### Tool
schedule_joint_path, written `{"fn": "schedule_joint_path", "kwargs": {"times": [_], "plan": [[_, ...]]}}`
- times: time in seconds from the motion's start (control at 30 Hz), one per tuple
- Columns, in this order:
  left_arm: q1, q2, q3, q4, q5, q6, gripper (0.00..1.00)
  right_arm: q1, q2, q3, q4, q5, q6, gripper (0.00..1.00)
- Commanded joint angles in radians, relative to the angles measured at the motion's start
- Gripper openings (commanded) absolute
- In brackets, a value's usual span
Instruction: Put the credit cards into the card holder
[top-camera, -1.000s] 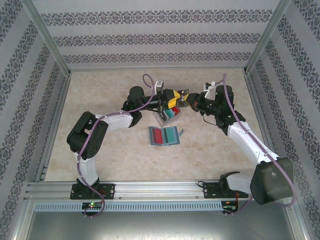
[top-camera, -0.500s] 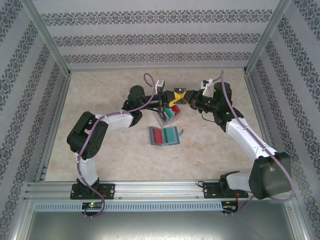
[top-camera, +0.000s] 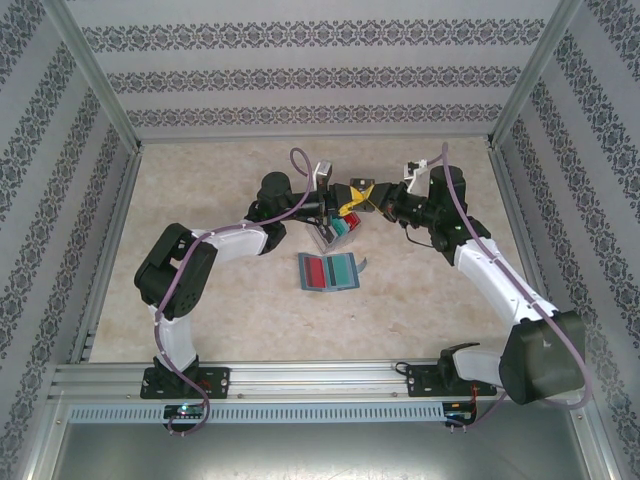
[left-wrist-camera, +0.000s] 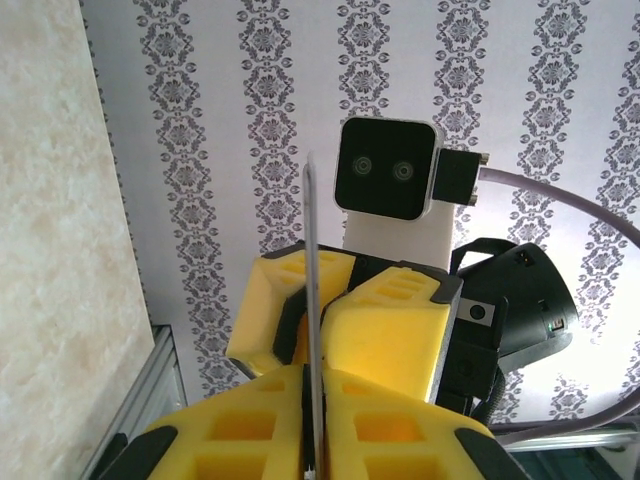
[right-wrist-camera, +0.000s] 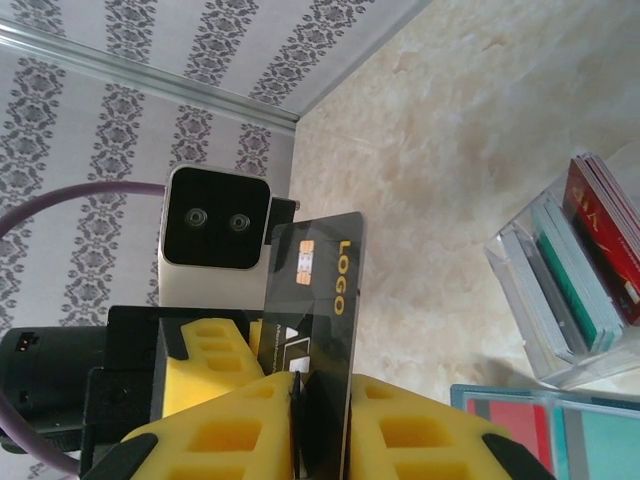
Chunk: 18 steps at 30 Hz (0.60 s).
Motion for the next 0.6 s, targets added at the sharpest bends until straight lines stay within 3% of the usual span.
{"fn": "schedule_joint_path", "kwargs": {"times": [0.0,0.13,0.57], "plan": [[-0.007,-0.015,0.022,0.180,0.005,-0.033,0.17,-0.017,-0.007,-0.006,-0.136,0.071,-0.054,0.18],[-0.007,-0.011,0.025,0.193,0.004,-0.043,0.21,-0.022,-0.007,-0.016,-0.141,0.070,-0.053,0.18],[0.000,-0.019,0.012,0.196,-0.001,-0.039,0.21,-0.038,-0.024,-0.023,-0.163,0.078,-0.060,0.18]]}}
